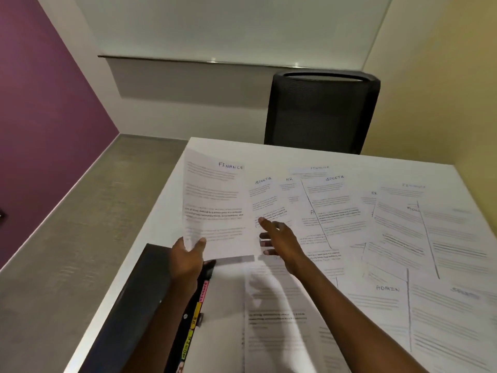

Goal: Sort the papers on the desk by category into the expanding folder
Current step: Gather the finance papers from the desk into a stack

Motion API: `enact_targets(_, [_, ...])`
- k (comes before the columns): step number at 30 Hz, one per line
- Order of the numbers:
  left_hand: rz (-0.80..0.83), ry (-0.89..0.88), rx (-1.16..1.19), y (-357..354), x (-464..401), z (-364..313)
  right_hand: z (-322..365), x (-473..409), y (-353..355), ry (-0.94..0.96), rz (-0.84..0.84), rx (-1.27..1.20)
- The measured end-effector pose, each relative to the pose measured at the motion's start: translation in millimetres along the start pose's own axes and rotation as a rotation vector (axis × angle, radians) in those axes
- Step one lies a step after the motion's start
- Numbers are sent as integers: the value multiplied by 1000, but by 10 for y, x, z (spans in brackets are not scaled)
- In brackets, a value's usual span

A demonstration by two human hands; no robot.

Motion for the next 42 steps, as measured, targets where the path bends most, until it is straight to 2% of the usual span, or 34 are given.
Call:
enact_targets(2, [96, 88, 168, -192, 193, 136, -55, 82, 179, -36, 16, -18])
enact_targets(4, [186, 165, 317, -346, 404, 210, -110, 154, 362, -22, -5, 64])
enact_targets(9, [369, 175, 261, -537, 745, 356, -209, 249, 790, 136, -18, 218])
enact_targets(14, [398, 217, 135, -553, 700, 408, -288, 323, 1154, 189, -119, 195])
enact_targets(21, [313, 211, 119, -670, 425, 196, -485, 272, 1490, 172, -180, 180])
enact_targets(25, [434, 244, 85, -984, 310, 17, -585, 211, 1557, 152, -172, 195])
enact_targets(29, [614, 331, 86, -1293, 186, -46, -605, 85, 1575, 120, -131, 216])
enact_targets(31, [682, 347, 150, -1417, 76, -57, -602, 11, 1567, 93, -51, 191])
enact_targets(33, [702, 308, 178, -1546, -69, -53, -573, -112, 1580, 67, 33, 175])
enact_targets(38, [672, 214, 171, -1827, -376, -139, -323, -739, 1774, -23, 125, 379])
enact_targets(40, [657, 199, 192, -1906, -532, -231, -106, -1113, 1893, 3, 55, 433])
enact_targets(42, [622, 196, 197, -1988, -704, -321, 156, -1540, 2027, 111, -91, 549])
Point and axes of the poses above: each hand's wrist, its own x-axis away from the middle knuckle, its own y-axis out of the back of the hand, z = x × y, the point moved 3 cm from there along -x, towards the middle knuckle, and after that the axes turned 4 degrees about -x, right-handed, at the moved point
